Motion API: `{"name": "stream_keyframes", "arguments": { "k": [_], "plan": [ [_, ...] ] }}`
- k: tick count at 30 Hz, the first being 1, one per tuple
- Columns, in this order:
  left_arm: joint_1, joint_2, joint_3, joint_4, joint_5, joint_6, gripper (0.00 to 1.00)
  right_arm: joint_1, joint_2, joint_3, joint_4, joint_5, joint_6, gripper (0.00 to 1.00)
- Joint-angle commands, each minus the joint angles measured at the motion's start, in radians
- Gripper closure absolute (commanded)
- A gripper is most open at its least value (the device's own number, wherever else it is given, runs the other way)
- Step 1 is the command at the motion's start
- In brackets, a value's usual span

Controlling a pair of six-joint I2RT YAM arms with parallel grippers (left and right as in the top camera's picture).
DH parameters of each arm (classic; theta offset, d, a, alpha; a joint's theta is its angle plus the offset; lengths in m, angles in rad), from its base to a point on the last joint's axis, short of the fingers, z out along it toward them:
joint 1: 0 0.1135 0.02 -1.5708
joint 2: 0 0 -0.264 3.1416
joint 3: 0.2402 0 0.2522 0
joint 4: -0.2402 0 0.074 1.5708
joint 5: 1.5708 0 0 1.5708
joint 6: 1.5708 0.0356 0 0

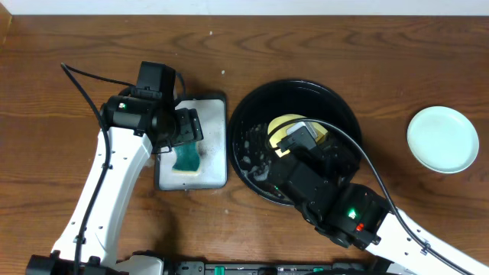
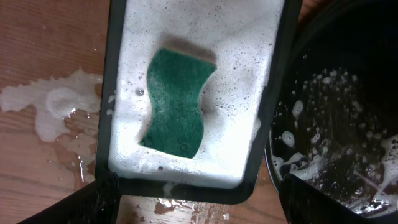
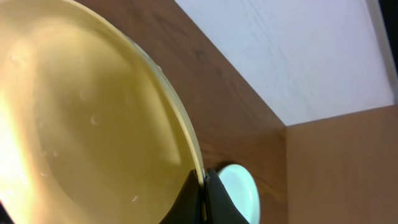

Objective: Clean dirty plates on tray and stack at the side
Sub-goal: 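Lift and tilt the yellow plate upright with right gripper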

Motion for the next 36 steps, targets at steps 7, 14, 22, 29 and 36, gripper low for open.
{"name": "stream_keyframes", "arguments": {
  "k": [7, 14, 22, 29, 36],
  "plan": [
    [0.003, -0.003, 0.008, -0.006, -0.002, 0.01, 0.17, 0.017, 0.0, 0.003, -0.007, 0.11, -0.015, 0.99],
    [0.003, -0.003, 0.008, -0.006, -0.002, 0.01, 0.17, 0.017, 0.0, 0.003, -0.031, 0.121, -0.015, 0.99],
    [0.003, -0.003, 0.008, -0.006, -0.002, 0.01, 0.17, 0.054, 0.0, 0.003, -0.048, 0.197, -0.015, 0.99],
    [0.003, -0.003, 0.008, -0.006, -0.002, 0.01, 0.17, 0.121, 0.0, 0.003, -0.055, 0.22, -0.014, 0.99],
    [0.003, -0.003, 0.008, -0.006, -0.002, 0.01, 0.17, 0.177, 0.0, 0.003, -0.056, 0.324, -0.035, 0.99]
  ]
}}
